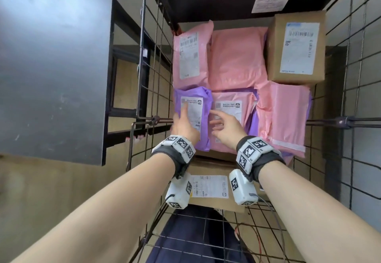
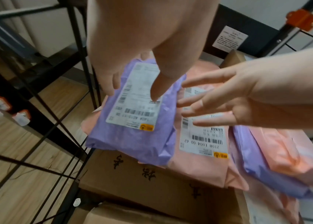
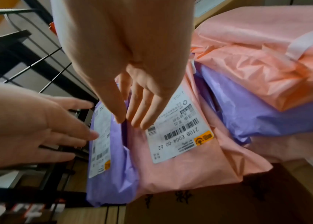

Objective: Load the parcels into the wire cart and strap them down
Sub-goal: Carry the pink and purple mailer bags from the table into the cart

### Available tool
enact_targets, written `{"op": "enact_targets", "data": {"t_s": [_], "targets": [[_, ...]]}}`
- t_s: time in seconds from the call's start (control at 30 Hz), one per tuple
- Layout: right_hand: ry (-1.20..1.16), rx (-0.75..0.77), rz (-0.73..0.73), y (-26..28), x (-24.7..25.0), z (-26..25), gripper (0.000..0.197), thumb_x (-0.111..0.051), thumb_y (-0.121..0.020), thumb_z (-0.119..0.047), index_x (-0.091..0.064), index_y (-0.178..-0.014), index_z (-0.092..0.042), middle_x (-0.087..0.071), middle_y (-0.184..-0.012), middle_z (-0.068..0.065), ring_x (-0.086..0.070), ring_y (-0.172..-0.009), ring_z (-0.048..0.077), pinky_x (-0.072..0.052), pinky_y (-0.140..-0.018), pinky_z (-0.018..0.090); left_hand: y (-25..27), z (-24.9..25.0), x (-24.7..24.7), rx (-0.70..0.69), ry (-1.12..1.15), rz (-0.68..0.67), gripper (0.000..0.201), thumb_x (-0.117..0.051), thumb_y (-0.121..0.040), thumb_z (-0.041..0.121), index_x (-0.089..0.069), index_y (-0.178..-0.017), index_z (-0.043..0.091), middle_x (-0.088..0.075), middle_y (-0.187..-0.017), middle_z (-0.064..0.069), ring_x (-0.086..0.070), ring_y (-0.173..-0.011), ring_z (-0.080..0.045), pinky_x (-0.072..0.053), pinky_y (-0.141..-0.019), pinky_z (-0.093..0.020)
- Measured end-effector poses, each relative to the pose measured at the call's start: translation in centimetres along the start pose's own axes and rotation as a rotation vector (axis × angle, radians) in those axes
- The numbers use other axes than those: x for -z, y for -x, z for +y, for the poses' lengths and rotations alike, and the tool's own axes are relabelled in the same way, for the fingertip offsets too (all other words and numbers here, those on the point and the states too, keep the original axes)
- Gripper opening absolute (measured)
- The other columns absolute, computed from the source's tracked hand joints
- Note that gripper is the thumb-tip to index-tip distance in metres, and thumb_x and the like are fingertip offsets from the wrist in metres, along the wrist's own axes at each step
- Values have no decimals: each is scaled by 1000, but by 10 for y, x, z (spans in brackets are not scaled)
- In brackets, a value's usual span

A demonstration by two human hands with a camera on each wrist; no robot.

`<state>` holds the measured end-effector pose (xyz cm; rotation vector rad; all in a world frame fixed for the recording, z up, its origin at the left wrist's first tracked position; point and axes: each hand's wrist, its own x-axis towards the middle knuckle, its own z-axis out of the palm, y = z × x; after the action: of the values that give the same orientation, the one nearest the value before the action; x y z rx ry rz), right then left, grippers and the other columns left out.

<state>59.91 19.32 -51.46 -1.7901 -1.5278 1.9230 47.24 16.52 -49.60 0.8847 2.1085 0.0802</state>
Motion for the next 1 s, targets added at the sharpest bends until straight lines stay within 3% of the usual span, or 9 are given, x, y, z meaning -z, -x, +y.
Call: {"op": "enact_targets", "data": {"t_s": [0.07,0.17,0.3,0.4,0.53,0.83,0.93,1.0], "targets": [[132,46,20,0,0,4,66,-51,-78,9,-50,-134,-25,-65,-109,2,-62,-106,22,-49,-93,31,1,2,-7,-70,-96,-95,76,-49,-86,8,-14,-147,38,-18,-153,-11,-50,-121,-33,-44,-83,-32],[348,92,38,1,6,6,65,-51,-79,2,-48,-135,-30,-60,-129,0,-55,-120,20,-44,-101,33,1,2,-16,-98,-115,-186,73,-48,-89,13,-13,-148,40,5,-159,-9,-38,-134,-33,-45,-92,-36],[553,193,24,1,13,10,65,-52,-82,2,-41,-141,-23,-36,-149,3,-31,-139,20,-25,-115,30,-7,-6,-28,-130,-146,-158,78,-49,-89,14,-6,-147,43,11,-158,-5,-7,-145,-34,-27,-113,-42],[742,200,13,2,13,16,71,-54,-85,-4,-30,-146,-29,-11,-159,4,-9,-146,20,-10,-118,32,-12,-11,-31,-120,-190,-175,79,-47,-90,15,-1,-145,48,17,-158,2,5,-146,-33,-23,-111,-57],[892,189,5,1,10,27,82,-58,-84,-5,-17,-149,-36,10,-159,0,7,-147,21,-2,-118,36,-16,-11,-30,-154,-186,-168,76,-36,-91,5,-2,-147,44,20,-157,2,12,-144,-35,-21,-111,-60],[941,158,-1,0,7,31,88,-59,-84,-5,-9,-150,-35,16,-158,1,10,-147,22,-2,-120,39,-31,-13,-23,-220,-147,-64,89,-27,-81,-17,-3,-150,35,6,-159,1,3,-145,-36,-19,-116,-49],[940,154,19,0,5,31,88,-59,-83,-4,-11,-150,-35,15,-159,0,8,-147,22,-4,-120,39,-32,-9,-21,-232,-173,-114,90,-30,-80,-14,1,-149,35,7,-159,4,6,-146,-32,-18,-114,-55],[945,155,34,0,4,31,87,-59,-84,-4,-11,-150,-34,13,-159,1,7,-147,23,-4,-120,39,-31,-8,-24,-220,-215,-162,82,-35,-87,-2,3,-149,37,12,-158,6,10,-145,-31,-15,-113,-60]]}}
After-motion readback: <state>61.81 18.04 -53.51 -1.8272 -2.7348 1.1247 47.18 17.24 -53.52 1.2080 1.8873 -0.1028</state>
